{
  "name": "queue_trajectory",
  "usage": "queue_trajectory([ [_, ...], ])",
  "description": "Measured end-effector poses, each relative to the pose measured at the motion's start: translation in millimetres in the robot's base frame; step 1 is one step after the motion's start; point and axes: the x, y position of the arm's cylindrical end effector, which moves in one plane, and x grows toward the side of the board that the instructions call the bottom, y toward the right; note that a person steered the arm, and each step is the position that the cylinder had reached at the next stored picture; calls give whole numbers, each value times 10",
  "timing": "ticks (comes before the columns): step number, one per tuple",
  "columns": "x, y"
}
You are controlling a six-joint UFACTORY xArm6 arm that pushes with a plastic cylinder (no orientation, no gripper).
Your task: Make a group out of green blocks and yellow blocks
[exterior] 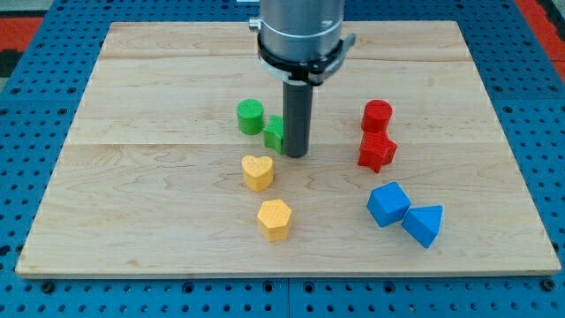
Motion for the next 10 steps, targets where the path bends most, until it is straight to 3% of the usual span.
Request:
queue_trajectory([
  [2, -226, -352],
  [4, 409, 538],
  [6, 716, -183],
  [10, 339, -965],
])
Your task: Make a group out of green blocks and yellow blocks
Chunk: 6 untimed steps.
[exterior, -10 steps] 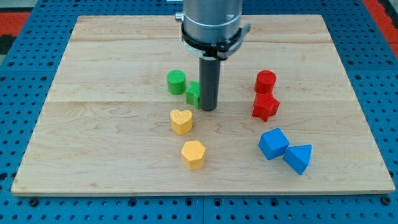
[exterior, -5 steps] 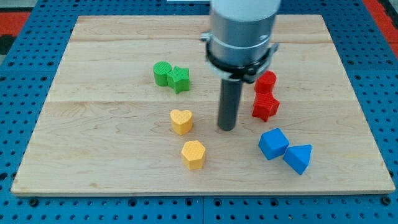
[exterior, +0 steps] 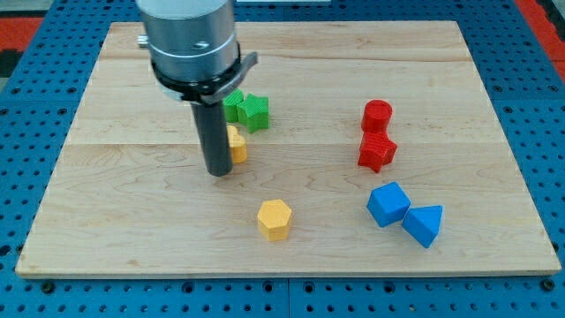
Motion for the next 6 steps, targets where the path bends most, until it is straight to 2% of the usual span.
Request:
queue_trajectory([
  [1, -210, 84],
  [2, -212, 201],
  [3, 134, 656],
  [4, 485, 1455],
  [5, 968, 1648],
  [6, 1028, 1054],
])
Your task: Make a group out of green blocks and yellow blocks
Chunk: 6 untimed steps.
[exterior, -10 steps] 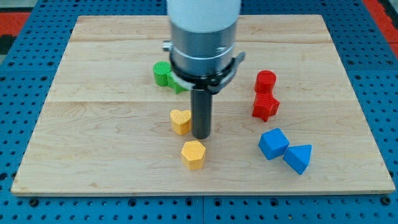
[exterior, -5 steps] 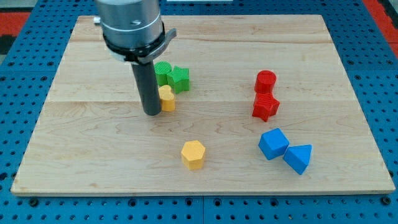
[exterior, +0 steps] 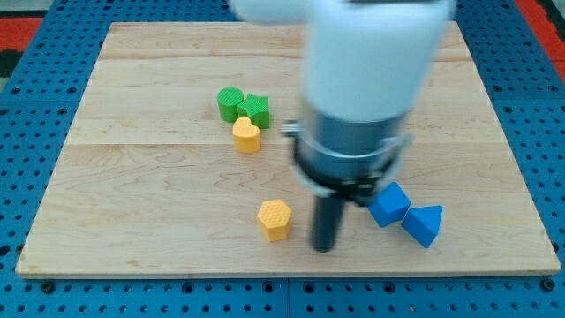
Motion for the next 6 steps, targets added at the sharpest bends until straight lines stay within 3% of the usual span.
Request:
queue_trajectory([
  [1, -379, -642],
  [2, -814, -749],
  [3, -499, -632],
  [4, -470, -508],
  [5, -517, -1046],
  [6, -491, -1053],
])
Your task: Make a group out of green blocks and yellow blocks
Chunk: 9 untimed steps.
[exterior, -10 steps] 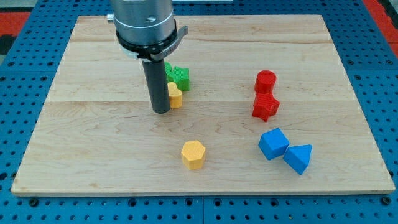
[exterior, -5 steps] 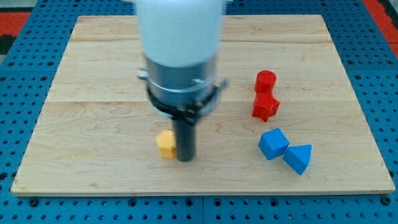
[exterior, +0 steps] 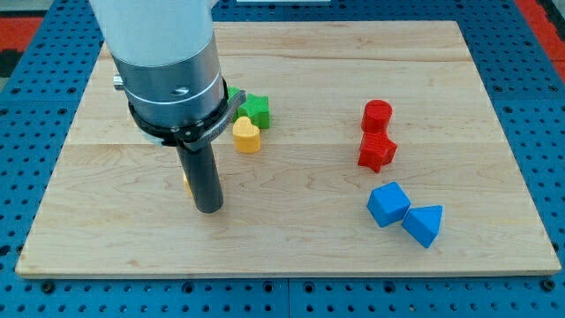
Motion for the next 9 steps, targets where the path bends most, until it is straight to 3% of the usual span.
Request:
queue_trajectory([
  [2, 45, 217],
  [4, 86, -237],
  [6, -447, -163],
  [9, -725, -466],
])
